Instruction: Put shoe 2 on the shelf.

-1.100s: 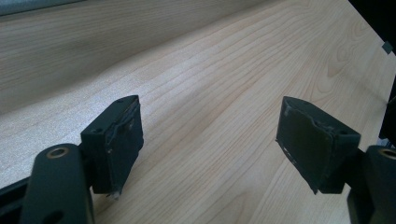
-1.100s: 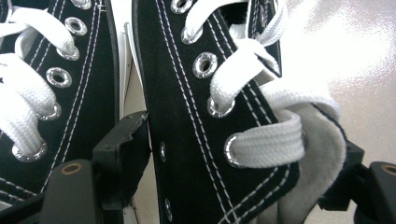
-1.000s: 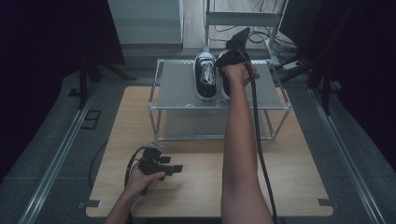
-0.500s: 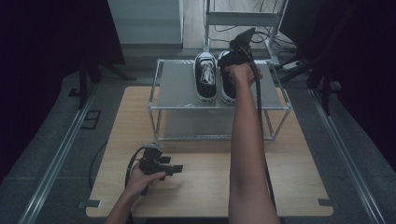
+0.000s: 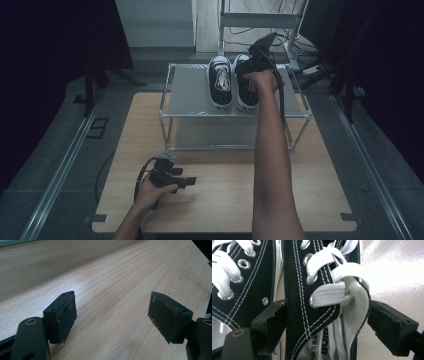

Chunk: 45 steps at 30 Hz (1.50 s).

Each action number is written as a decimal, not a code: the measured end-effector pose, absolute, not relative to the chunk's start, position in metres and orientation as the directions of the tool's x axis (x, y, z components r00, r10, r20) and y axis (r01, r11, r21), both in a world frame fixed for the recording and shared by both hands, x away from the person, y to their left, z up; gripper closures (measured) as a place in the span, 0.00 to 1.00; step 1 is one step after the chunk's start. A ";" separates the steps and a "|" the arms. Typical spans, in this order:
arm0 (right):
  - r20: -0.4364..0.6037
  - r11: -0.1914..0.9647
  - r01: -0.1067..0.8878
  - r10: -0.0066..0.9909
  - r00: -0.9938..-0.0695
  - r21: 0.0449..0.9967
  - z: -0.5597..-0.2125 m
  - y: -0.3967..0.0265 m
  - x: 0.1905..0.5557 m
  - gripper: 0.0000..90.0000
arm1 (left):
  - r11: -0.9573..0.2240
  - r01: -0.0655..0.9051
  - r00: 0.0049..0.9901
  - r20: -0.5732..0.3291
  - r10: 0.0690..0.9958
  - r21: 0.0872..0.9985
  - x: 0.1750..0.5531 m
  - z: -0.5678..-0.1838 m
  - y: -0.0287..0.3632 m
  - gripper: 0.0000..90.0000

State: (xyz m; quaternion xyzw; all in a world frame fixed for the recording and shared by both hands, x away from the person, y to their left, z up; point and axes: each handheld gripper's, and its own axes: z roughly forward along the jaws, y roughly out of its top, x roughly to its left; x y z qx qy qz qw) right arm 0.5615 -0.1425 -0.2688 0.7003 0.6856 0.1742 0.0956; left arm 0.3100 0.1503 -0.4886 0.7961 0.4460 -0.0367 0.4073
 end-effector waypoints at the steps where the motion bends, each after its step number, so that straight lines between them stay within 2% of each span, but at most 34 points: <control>1: 0.113 -0.040 0.927 0.994 -0.003 0.374 -0.269 -0.142 0.562 0.18 | -0.270 0.740 0.599 -0.422 0.680 0.616 0.310 -0.489 0.150 0.26; 13: 0.128 -0.021 0.930 0.991 -0.029 0.368 -0.269 -0.144 0.563 0.18 | -0.270 0.739 0.600 -0.422 0.680 0.617 0.310 -0.488 0.151 0.26; 20: 0.095 0.035 0.910 0.992 -0.081 0.413 -0.262 -0.140 0.553 0.17 | -0.271 0.737 0.600 -0.417 0.682 0.619 0.309 -0.488 0.150 0.26; 25: 0.133 0.050 0.877 0.983 -0.128 0.477 -0.253 -0.148 0.535 0.19 | -0.262 0.737 0.594 -0.412 0.690 0.623 0.306 -0.486 0.153 0.26; 31: 0.156 0.122 0.838 0.958 -0.239 0.532 -0.250 -0.153 0.510 0.20 | -0.254 0.740 0.583 -0.406 0.704 0.622 0.301 -0.486 0.157 0.26; 37: 0.196 0.140 0.789 0.929 -0.314 0.599 -0.245 -0.167 0.479 0.21 | -0.252 0.742 0.575 -0.396 0.716 0.622 0.297 -0.486 0.158 0.26; 45: 0.227 0.165 0.713 0.879 -0.420 0.682 -0.255 -0.196 0.432 0.25 | -0.250 0.742 0.570 -0.389 0.724 0.622 0.293 -0.486 0.159 0.26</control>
